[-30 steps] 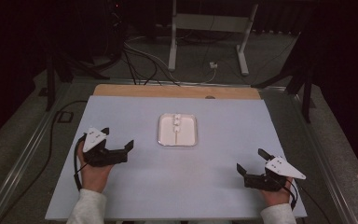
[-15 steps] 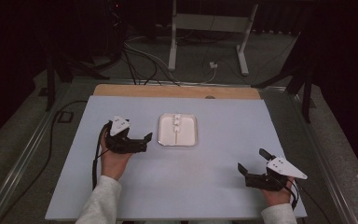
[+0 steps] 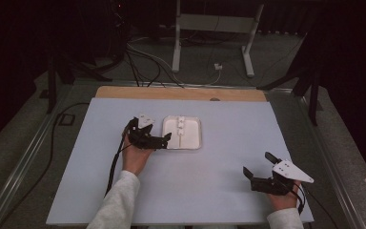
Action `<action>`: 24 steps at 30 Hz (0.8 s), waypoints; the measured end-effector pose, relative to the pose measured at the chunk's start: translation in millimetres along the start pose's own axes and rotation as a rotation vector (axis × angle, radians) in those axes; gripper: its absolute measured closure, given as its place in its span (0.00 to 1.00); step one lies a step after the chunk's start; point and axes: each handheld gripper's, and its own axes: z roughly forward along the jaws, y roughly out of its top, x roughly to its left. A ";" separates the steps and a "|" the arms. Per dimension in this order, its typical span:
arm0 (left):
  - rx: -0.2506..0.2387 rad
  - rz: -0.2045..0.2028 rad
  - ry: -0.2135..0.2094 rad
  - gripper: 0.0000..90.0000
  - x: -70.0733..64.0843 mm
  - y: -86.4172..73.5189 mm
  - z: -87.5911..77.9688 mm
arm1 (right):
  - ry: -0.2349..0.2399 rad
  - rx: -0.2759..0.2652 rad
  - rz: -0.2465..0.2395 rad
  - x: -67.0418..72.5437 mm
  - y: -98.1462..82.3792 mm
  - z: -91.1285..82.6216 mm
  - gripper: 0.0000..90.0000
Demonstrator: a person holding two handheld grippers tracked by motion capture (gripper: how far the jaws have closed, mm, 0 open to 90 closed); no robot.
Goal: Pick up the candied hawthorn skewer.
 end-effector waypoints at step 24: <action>0.134 -0.017 -0.036 0.04 -19.4 -6.9 64.7 | 0.004 0.004 0.000 -0.4 -0.3 0.7 0.01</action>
